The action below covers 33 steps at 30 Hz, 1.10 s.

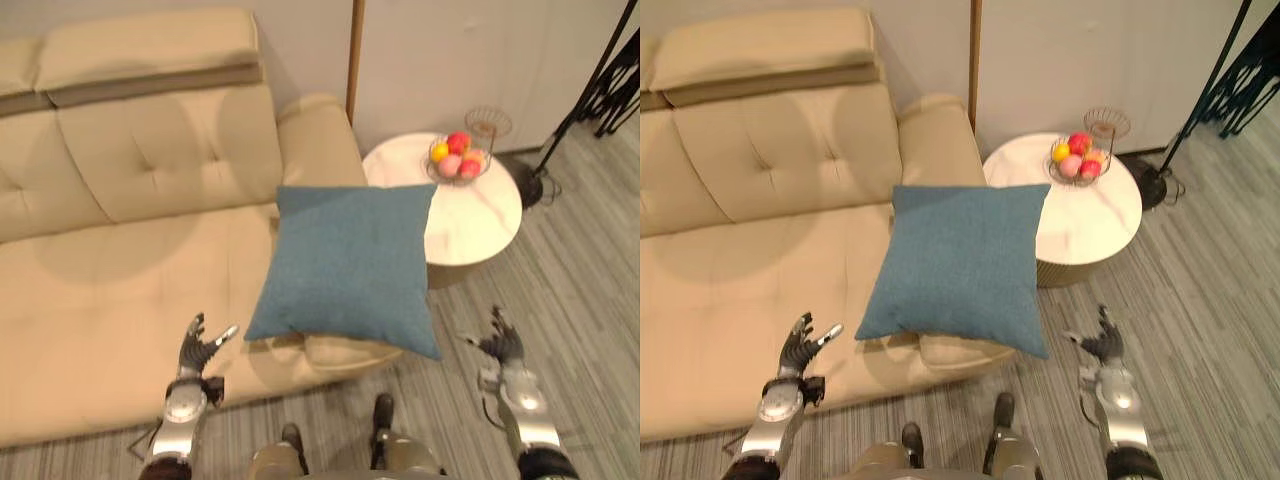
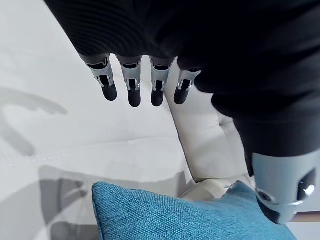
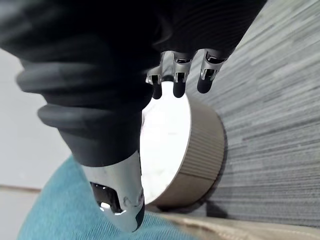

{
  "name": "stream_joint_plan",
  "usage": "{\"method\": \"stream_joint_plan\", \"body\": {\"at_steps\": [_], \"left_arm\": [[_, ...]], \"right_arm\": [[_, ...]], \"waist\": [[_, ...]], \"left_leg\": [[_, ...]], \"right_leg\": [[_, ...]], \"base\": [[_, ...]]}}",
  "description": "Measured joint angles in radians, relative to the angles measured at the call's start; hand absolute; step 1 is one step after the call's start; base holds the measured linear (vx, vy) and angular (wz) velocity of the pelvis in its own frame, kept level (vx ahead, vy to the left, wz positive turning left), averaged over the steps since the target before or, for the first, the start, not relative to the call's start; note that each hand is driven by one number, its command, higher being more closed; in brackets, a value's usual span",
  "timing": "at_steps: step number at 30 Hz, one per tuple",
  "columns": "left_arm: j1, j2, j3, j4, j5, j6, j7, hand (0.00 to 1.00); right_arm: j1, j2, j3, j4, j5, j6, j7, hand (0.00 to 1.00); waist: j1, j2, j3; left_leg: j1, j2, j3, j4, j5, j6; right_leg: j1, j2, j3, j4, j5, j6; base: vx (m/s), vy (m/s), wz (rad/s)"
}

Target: Pick up cushions and gather them together orderly.

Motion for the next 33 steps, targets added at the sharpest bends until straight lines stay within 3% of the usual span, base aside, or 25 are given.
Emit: {"method": "stream_joint_plan", "body": {"at_steps": [3, 9, 10, 12, 17, 22, 27, 33], "left_arm": [[-0.136, 0.018, -0.044, 0.061, -0.033, -0.006, 0.003, 0.0], [-0.445, 0.056, -0.142, 0.196, -0.086, -0.006, 0.029, 0.0], [-0.519, 0.057, -0.168, 0.228, -0.094, -0.006, 0.041, 1.0], [-0.619, 0.056, -0.204, 0.264, -0.106, -0.006, 0.048, 1.0], [-0.748, 0.049, -0.238, 0.279, -0.164, -0.003, 0.102, 1.0], [-0.744, 0.061, -0.243, 0.211, -0.193, -0.004, 0.127, 1.0], [-0.619, 0.077, -0.245, -0.032, -0.193, -0.007, 0.151, 1.0], [-0.238, 0.018, -0.264, -0.375, -0.182, -0.009, 0.153, 1.0]], "right_arm": [[-0.137, 0.003, 0.085, 0.054, 0.027, 0.0, 0.0, 0.0], [-0.419, 0.027, 0.193, 0.135, 0.052, 0.005, -0.012, 0.0], [-0.489, 0.037, 0.209, 0.166, 0.07, 0.007, -0.024, 1.0], [-0.588, 0.055, 0.211, 0.205, 0.079, 0.01, -0.044, 1.0], [-0.679, 0.055, 0.236, 0.216, 0.117, 0.01, -0.093, 1.0], [-0.672, 0.048, 0.269, 0.141, 0.127, 0.01, -0.116, 1.0], [-0.525, 0.025, 0.286, -0.088, 0.123, 0.008, -0.116, 1.0], [-0.177, 0.024, 0.285, -0.41, 0.022, 0.007, -0.115, 1.0]], "waist": [[0.003, -0.004, 0.035], [-0.001, -0.037, 0.145], [-0.003, -0.04, 0.169], [-0.014, -0.041, 0.219], [-0.021, -0.04, 0.231], [-0.02, -0.04, 0.233], [-0.022, -0.04, 0.232], [-0.024, -0.034, 0.207]], "left_leg": [[-0.076, 0.004, -0.003, 0.034, 0.0, 0.0], [-0.203, 0.006, -0.004, 0.115, -0.001, 0.001], [-0.231, 0.008, -0.006, 0.136, -0.002, 0.004], [-0.256, 0.013, -0.01, 0.169, -0.006, 0.008], [-0.356, 0.038, -0.028, 0.23, -0.014, 0.019], [-0.363, 0.042, -0.032, 0.238, -0.012, 0.016], [-0.32, 0.038, -0.029, 0.198, -0.001, 0.006], [-0.152, 0.025, -0.031, 0.081, 0.014, -0.009]], "right_leg": [[-0.061, 0.0, 0.004, 0.001, 0.019, -0.01], [-0.159, -0.004, 0.027, 0.002, 0.063, -0.022], [-0.179, -0.004, 0.033, 0.002, 0.074, -0.022], [-0.187, -0.004, 0.033, 0.002, 0.088, -0.025], [-0.249, 0.008, 0.032, 0.0, 0.116, -0.028], [-0.249, 0.015, 0.033, -0.009, 0.122, -0.031], [-0.203, 0.015, 0.034, -0.058, 0.139, -0.03], [-0.071, 0.03, 0.058, -0.091, 0.121, -0.019]], "base": [[-0.06, -0.03, -0.02], [-0.11, -0.009, -0.06], [-0.16, -0.004, 0.01], [-0.16, -0.014, 0.02], [-0.14, -0.048, 0.02], [-0.05, -0.053, 0.0], [0.06, -0.012, -0.01], [0.13, 0.014, 0.03]]}}
